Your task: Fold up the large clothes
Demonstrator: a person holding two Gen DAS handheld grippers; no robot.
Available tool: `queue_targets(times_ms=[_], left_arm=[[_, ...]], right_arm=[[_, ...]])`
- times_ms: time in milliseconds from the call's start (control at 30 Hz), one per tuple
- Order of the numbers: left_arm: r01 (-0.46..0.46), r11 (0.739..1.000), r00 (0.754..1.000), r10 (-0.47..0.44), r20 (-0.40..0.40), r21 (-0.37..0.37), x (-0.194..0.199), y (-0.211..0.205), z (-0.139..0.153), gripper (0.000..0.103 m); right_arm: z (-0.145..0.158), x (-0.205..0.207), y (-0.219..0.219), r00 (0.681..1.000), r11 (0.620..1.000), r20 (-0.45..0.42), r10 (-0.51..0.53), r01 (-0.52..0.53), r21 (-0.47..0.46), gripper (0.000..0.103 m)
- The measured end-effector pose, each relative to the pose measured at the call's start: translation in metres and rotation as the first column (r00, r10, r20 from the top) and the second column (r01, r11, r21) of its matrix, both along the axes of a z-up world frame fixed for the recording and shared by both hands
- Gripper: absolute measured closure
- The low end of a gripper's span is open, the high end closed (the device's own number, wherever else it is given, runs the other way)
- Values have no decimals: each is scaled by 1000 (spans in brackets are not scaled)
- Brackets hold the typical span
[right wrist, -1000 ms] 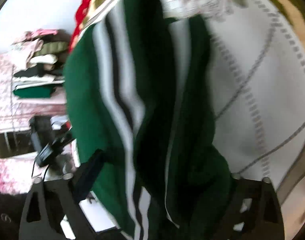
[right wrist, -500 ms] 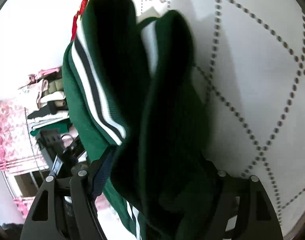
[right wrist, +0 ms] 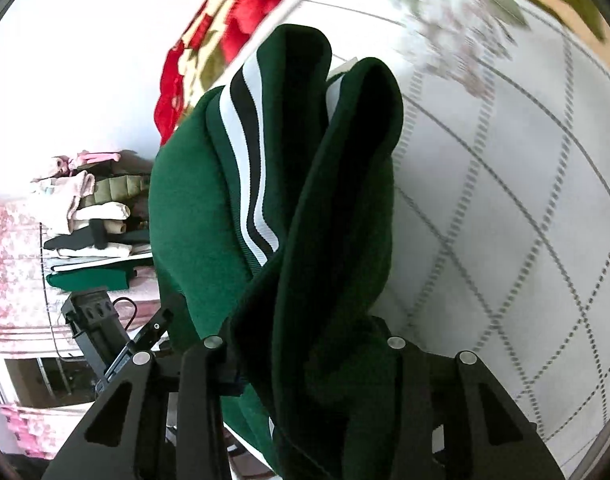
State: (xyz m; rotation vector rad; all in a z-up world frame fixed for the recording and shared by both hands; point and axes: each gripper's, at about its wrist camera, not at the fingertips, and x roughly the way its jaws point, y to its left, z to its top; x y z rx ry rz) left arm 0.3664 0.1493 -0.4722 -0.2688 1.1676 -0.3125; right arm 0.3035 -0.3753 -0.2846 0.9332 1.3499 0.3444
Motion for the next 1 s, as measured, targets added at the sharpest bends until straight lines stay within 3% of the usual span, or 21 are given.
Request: queue_targets(times_ms=[200, 400, 567, 767, 900, 1000], left_arm=[[-11, 1000, 998, 12, 58, -22, 54, 33, 40, 24], [-37, 999, 993, 36, 115, 5, 124, 56, 53, 24], [-89, 996, 989, 88, 123, 7, 190, 82, 32, 24], [-128, 992, 990, 127, 62, 9, 266, 103, -25, 24], [-107, 993, 994, 106, 26, 50, 287, 101, -59, 24], [-81, 995, 997, 80, 21, 59, 286, 99, -64, 21]], right_arm=[[49, 55, 31, 998, 1000, 55, -17, 18, -8, 61], [65, 166, 45, 996, 1000, 92, 0, -1, 9, 61], [44, 270, 63, 993, 998, 96, 64, -64, -1, 61], [4, 376, 86, 989, 990, 61, 136, -133, -51, 61], [-32, 410, 84, 989, 984, -5, 148, -148, -103, 61], [-50, 409, 69, 992, 988, -13, 126, -127, -87, 59]])
